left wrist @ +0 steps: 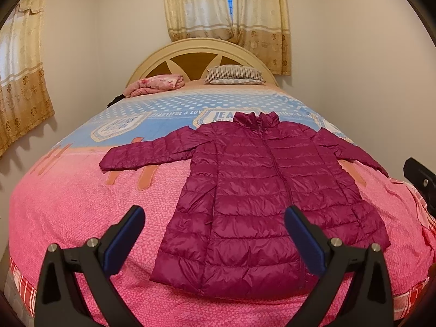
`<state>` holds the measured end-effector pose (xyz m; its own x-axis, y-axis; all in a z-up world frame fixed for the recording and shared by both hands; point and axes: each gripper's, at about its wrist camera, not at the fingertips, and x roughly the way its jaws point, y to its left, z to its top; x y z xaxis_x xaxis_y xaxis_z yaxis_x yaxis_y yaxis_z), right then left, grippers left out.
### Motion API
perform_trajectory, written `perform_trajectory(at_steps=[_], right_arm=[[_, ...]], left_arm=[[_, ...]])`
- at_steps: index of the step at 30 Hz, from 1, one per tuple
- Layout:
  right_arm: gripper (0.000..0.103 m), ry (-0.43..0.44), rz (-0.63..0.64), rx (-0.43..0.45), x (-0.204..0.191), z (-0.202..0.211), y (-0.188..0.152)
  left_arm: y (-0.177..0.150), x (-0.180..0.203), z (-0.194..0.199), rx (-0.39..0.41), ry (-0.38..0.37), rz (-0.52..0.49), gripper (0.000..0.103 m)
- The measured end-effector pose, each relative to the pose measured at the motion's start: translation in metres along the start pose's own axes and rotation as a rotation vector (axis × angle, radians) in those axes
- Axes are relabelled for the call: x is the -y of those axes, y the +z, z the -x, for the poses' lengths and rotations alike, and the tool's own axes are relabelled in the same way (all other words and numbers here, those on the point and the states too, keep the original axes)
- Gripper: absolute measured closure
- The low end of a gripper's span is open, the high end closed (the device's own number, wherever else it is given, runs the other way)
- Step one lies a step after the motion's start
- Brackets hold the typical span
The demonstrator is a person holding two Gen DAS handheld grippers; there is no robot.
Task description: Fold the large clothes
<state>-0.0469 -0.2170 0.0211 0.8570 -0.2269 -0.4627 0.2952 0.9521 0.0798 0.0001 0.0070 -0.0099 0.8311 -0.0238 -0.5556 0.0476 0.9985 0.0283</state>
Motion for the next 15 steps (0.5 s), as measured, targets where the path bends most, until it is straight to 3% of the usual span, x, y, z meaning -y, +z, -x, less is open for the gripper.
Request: perform_trajectory(at_steps=[15], right_arm=[[0.001, -0.03, 0.032, -0.016, -0.0045, -0.0015, -0.0033]], left_arm=[[-0.0005, 0.0, 0.0059, 0.01, 0.004, 0.005, 0.0]])
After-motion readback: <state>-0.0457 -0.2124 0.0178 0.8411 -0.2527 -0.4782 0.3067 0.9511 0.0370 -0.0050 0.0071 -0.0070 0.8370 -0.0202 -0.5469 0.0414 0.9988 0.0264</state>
